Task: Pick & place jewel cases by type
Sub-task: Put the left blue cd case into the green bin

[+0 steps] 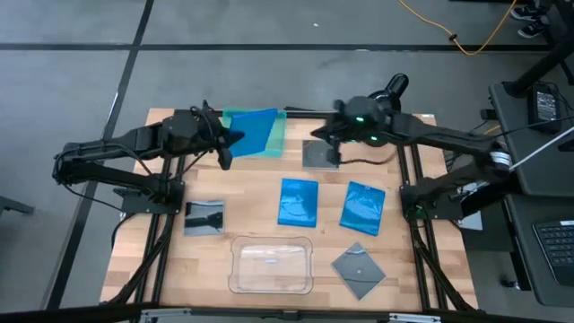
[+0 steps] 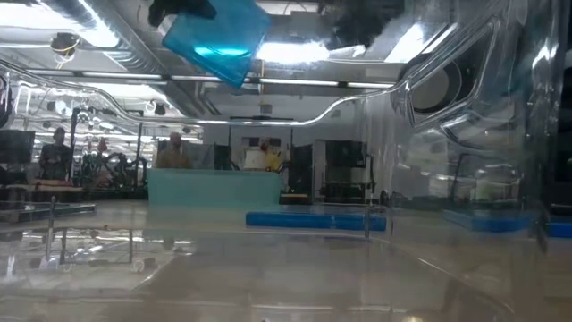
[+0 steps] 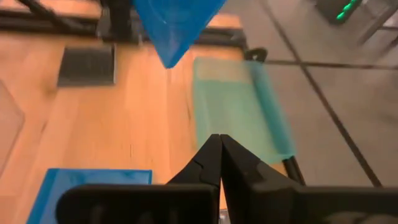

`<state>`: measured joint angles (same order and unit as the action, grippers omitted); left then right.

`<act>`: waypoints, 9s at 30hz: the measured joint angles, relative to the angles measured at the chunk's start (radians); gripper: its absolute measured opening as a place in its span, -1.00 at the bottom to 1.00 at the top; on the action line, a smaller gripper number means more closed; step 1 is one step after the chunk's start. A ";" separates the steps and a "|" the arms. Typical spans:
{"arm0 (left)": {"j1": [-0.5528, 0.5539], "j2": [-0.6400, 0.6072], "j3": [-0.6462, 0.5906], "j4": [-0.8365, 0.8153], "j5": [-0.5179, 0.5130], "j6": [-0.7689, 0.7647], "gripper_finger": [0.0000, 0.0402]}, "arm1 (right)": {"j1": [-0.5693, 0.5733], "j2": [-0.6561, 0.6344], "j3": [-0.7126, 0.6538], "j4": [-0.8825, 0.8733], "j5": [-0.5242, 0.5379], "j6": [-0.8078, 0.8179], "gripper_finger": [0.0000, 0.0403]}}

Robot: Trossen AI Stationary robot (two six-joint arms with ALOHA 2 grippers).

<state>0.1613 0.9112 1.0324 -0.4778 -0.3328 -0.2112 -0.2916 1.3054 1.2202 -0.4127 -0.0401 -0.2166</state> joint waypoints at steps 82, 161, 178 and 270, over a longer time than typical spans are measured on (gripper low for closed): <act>-0.132 0.195 -0.154 0.250 -0.932 -0.981 -0.94 | -0.020 -0.390 -0.391 0.305 -0.161 -0.025 -0.95; 0.142 0.847 -0.364 1.296 -0.545 -0.670 -0.50 | -0.073 -0.393 -0.391 0.226 -0.252 -0.054 -0.95; 0.131 0.783 -0.364 1.214 -0.529 -0.537 -0.23 | -0.135 -0.393 -0.391 0.224 -0.332 -0.054 -0.95; -0.150 0.204 -0.364 0.279 0.216 -0.786 -0.23 | 0.316 0.308 -0.558 0.313 -0.070 0.369 -0.95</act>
<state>0.0109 1.1150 0.6682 -0.1989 -0.1172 -0.9973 0.0248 1.6138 0.6621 -0.0998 -0.1096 0.1524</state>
